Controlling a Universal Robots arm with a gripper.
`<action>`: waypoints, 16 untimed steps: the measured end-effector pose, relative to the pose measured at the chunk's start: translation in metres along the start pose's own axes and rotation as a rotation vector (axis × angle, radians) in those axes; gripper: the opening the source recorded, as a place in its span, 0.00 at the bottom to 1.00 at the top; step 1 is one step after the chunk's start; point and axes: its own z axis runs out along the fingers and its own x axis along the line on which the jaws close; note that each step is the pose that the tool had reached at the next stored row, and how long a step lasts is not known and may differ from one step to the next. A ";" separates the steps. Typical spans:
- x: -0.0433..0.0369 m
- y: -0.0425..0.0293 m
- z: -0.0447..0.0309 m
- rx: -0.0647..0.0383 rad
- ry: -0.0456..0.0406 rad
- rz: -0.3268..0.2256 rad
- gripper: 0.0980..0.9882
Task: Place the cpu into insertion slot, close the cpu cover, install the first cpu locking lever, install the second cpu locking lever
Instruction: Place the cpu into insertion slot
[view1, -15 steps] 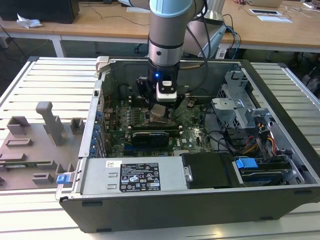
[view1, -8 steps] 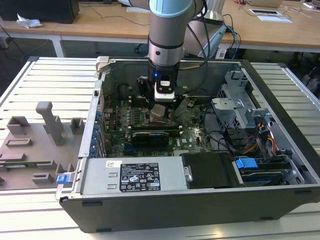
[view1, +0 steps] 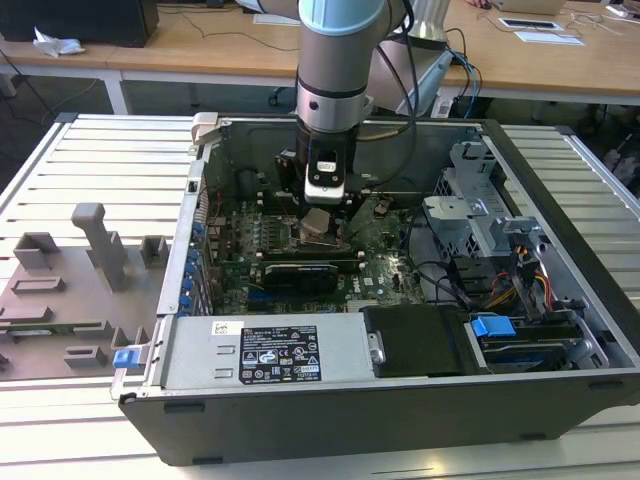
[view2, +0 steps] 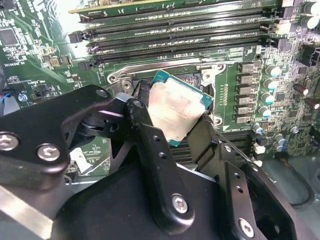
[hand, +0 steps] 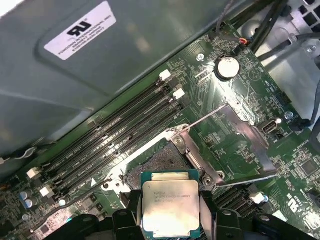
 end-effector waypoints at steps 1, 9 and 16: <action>0.0000 0.0000 0.0000 0.000 -0.0003 0.016 0.50; 0.0000 0.0000 0.0001 -0.002 -0.0019 0.083 0.50; 0.0000 0.0000 0.0002 -0.003 -0.0036 0.158 0.50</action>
